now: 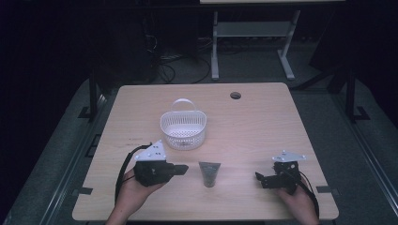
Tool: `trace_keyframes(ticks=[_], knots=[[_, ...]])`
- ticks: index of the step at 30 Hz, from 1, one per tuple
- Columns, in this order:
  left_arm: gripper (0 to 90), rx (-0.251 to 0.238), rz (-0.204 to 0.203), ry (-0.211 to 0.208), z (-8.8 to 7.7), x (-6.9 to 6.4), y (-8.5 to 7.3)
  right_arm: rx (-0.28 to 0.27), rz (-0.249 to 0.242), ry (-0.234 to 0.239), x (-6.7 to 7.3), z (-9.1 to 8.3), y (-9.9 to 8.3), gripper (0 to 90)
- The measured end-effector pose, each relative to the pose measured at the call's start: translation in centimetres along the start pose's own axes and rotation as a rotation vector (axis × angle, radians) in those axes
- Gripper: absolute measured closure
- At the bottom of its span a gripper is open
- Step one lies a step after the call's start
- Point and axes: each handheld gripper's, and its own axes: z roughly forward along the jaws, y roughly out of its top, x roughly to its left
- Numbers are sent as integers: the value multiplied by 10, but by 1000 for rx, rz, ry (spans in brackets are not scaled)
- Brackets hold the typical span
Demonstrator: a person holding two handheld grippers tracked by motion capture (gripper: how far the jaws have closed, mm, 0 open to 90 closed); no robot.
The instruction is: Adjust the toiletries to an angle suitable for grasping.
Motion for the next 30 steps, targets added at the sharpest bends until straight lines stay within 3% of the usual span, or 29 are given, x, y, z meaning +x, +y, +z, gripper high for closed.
trace_keyframes(ticks=[10,30], knots=[[897,12,23,-25,17,-2,13,0,0,0,0,0,0,14],[897,32,19,-3,29,5,17,0,0,0,0,0,0,15]])
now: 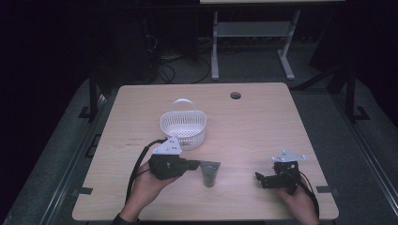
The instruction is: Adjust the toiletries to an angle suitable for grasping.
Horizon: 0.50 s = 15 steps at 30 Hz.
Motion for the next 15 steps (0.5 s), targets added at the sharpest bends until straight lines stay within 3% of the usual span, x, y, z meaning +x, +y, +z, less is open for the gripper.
trace_keyframes(ticks=[15], knots=[[898,3,8,27,4,7,6,0,0,1,0,0,0,14]])
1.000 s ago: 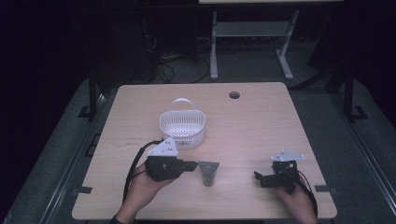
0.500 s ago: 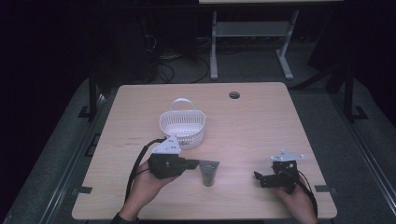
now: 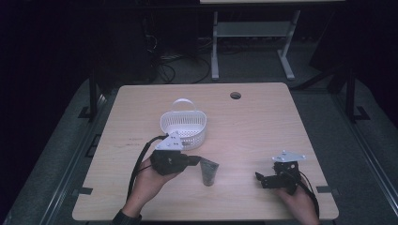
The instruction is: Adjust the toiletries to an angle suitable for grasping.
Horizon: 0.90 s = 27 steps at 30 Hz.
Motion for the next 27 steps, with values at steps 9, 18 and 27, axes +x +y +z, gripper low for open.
trace_keyframes(ticks=[9,18,27], knots=[[898,-2,2,11,5,7,5,0,0,-1,0,0,0,14],[897,-5,9,14,11,12,11,0,0,-1,0,0,0,15],[877,-1,16,15,9,14,13,0,2,-1,0,0,0,15]])
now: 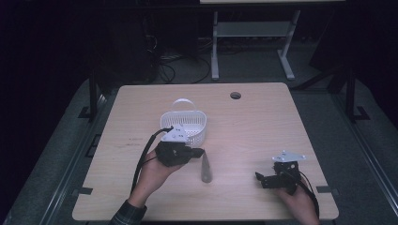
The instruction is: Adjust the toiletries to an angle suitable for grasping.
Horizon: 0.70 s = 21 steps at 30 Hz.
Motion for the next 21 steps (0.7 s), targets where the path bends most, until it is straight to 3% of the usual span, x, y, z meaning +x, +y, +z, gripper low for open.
trace_keyframes(ticks=[6,16,21], knots=[[717,1,-2,1,-10,-1,1,0,1,1,0,0,0,15],[270,32,-4,-25,-15,-3,4,0,-1,1,0,0,0,15],[187,55,19,-33,-7,-7,8,0,-1,0,0,0,0,15]])
